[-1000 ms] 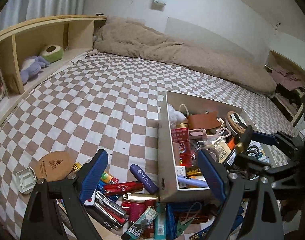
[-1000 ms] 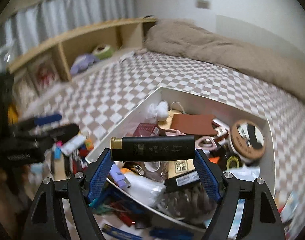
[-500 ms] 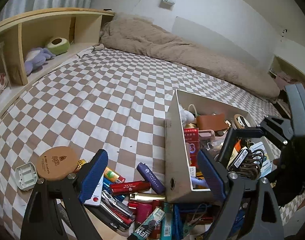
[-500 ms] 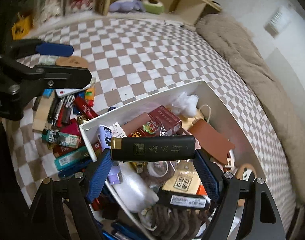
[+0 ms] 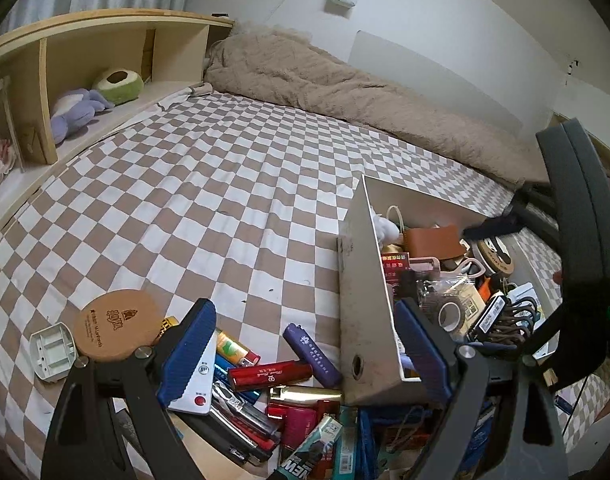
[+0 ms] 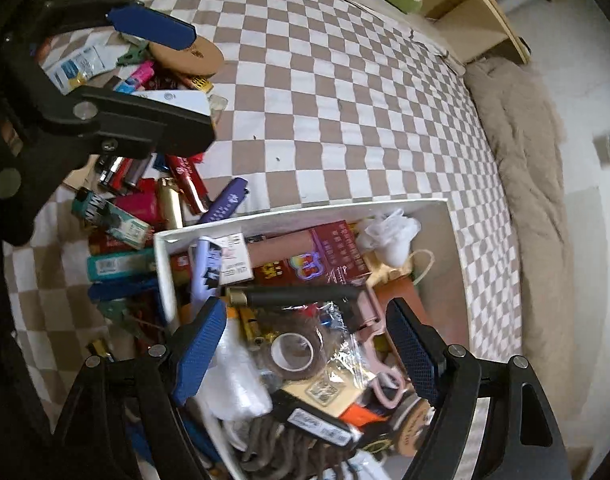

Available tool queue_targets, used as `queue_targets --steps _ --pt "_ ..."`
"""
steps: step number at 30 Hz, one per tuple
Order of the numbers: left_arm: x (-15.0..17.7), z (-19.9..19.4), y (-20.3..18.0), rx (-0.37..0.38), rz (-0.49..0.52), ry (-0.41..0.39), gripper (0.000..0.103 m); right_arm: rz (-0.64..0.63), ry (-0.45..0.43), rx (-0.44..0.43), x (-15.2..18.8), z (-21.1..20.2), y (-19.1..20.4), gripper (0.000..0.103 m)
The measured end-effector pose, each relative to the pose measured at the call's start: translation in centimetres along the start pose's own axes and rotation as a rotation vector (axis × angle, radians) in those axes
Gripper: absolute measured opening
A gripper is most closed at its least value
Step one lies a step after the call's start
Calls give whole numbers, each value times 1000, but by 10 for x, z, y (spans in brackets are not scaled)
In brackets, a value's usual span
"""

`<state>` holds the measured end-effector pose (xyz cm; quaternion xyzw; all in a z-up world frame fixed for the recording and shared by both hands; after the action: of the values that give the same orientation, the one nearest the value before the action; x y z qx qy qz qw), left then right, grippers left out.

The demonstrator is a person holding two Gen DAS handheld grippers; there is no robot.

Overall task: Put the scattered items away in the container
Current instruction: 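Tilt the right tool into the box and open it to drop the black lighter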

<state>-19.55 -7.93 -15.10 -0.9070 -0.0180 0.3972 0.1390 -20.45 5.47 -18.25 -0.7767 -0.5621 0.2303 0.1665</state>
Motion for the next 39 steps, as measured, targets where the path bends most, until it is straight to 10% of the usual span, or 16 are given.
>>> queue_targets --steps 39 --pt "3 -16 -31 9 105 -30 103 542 -217 145 67 -76 -20 103"
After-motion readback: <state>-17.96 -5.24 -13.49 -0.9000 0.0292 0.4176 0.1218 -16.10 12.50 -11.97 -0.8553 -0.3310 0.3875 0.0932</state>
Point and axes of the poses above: each gripper's, at about its wrist camera, not at the fingertips, and z roughly the way its jaws point, y to its left, x to its underside, the point moved 8 cm from there along z, roughly the way its jaws point, and after that the axes turned 4 degrees about x, right-handed, at the moved point
